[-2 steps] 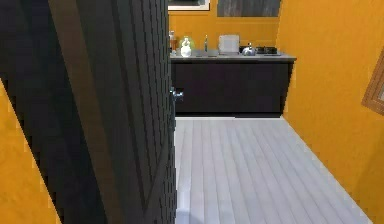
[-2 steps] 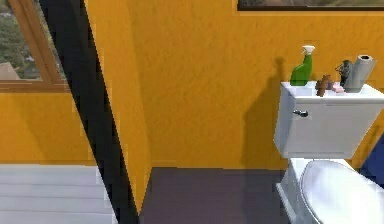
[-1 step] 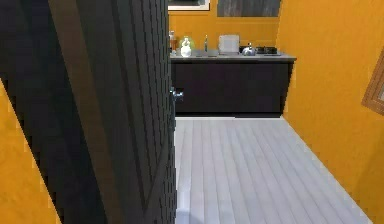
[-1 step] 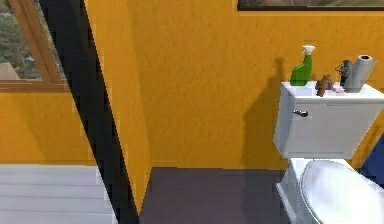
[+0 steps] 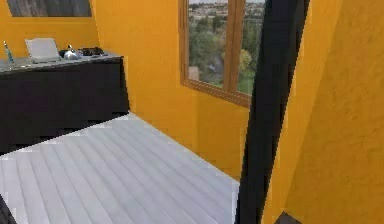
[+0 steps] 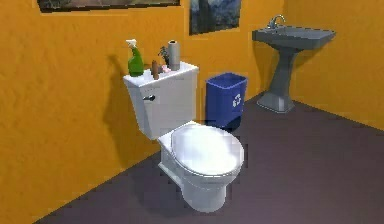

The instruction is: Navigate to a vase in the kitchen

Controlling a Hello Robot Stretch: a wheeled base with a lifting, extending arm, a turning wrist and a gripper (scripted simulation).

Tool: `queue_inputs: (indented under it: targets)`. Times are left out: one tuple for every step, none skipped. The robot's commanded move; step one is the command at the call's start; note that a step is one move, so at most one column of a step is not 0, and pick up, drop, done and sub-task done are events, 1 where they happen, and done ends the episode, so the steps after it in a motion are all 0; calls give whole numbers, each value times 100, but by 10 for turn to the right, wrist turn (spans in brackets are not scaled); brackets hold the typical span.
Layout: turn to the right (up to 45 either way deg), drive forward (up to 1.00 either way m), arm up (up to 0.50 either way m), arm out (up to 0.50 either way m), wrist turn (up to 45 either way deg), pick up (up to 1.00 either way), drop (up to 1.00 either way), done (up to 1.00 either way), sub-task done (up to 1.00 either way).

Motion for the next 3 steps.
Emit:
queue_inputs:
  targets:
    - [180,0,0,0,0,0,0,0,0]
    - [0,30,0,0,0,0,0,0,0]
    - [-450,0,0,0,0,0,0,0,0]
